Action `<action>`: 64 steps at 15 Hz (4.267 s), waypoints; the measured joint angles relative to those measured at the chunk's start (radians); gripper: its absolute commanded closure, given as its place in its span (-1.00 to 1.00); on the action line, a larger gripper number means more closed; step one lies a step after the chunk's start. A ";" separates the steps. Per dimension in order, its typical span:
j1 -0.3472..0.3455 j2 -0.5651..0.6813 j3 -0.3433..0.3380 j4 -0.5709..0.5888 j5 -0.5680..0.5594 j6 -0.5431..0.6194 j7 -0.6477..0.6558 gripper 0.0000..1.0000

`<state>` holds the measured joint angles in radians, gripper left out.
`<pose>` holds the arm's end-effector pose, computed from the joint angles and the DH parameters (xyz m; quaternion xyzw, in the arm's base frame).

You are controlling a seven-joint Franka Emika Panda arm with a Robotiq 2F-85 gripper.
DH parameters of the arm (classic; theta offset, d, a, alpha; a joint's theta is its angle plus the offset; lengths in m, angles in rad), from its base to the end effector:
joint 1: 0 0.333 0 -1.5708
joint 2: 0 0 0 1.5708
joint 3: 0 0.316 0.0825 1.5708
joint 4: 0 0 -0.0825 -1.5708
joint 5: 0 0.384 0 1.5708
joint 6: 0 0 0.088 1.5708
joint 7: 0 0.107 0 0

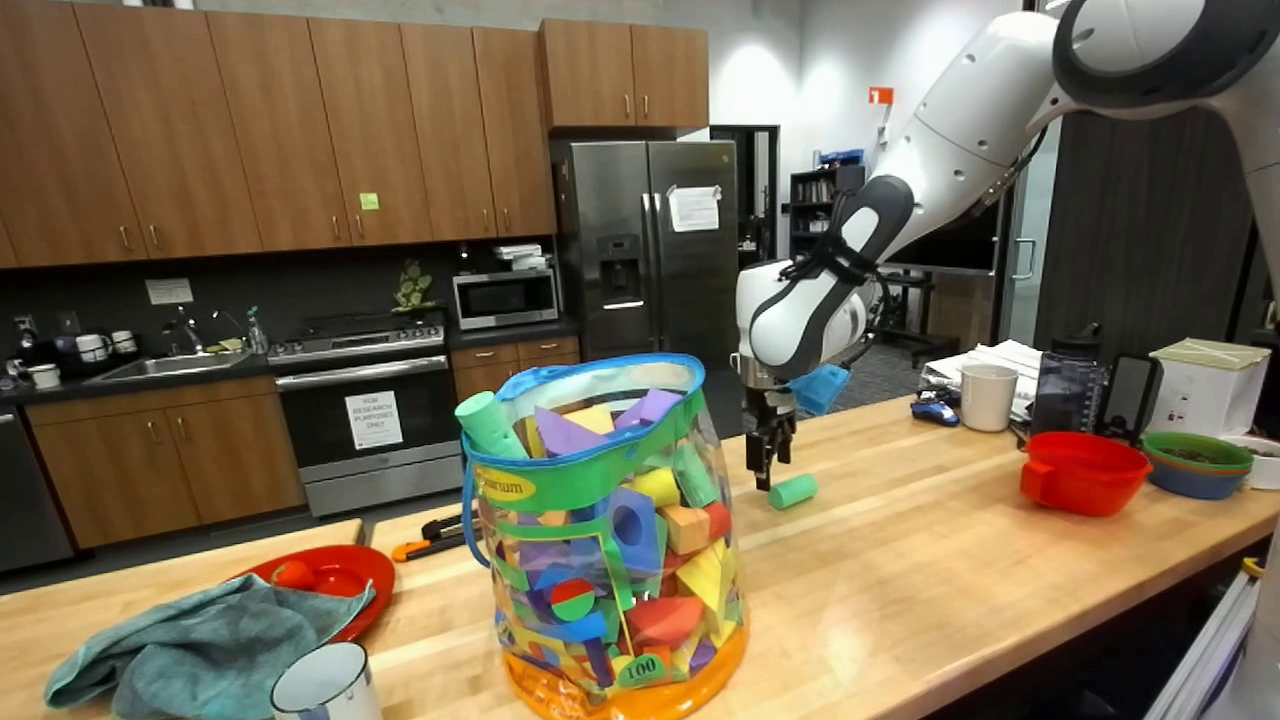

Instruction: Put the purple and green block inside the clear bag

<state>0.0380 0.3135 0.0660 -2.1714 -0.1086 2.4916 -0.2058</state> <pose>0.5614 0.0591 0.2484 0.9805 0.1951 0.0029 0.0230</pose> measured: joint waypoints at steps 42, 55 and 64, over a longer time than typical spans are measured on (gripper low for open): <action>-0.062 -0.054 0.069 0.043 0.276 -0.229 -0.442 -1.00; -0.079 0.012 0.015 0.060 0.205 -0.146 -0.485 -1.00; -0.054 0.025 0.035 0.061 0.195 -0.161 -0.422 -1.00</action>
<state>-0.0158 0.3385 0.1009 -2.1105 0.0864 2.3302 -0.6282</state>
